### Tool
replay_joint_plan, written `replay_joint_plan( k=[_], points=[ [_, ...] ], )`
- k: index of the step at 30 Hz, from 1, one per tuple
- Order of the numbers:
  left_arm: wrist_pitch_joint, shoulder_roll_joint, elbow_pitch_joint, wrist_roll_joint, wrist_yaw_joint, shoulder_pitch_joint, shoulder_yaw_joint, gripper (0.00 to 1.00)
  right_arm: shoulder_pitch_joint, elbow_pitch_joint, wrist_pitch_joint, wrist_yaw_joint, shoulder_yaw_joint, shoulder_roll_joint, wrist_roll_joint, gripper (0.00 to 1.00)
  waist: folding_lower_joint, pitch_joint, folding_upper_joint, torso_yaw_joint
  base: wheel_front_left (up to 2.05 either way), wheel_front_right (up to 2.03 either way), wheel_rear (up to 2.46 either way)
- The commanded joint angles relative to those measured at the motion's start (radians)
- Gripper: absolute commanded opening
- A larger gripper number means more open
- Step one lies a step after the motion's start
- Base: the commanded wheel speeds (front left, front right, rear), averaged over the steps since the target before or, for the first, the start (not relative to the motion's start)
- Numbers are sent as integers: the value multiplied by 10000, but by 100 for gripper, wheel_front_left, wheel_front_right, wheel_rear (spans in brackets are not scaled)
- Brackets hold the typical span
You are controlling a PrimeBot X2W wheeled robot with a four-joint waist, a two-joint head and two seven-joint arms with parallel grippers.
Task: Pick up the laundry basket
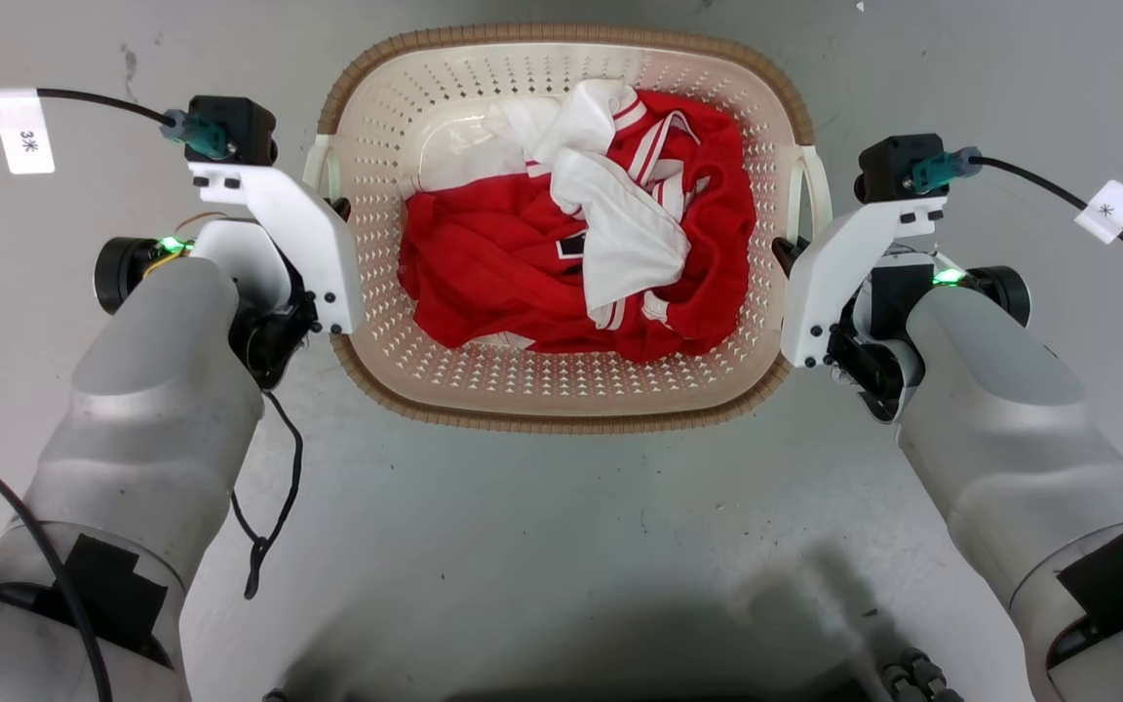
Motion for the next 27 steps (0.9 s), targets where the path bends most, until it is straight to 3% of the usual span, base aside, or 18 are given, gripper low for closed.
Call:
replay_joint_plan(
  k=[1,14,27],
  points=[
    [-14,-24,26,-72,11,-25,-75,0,-20,-30,20,47,106,51,89,0,-1,-106,0,6,0,0,0],
    [801,-744,686,-1000,-14,726,-735,0,774,212,1066,84,733,118,880,0,-1,-2186,0,325,0,0,0],
    [2297,-743,984,-1727,-14,1362,-1241,0,1438,74,3453,86,1262,126,1866,0,-1,-4391,0,275,0,0,0]
  ],
)
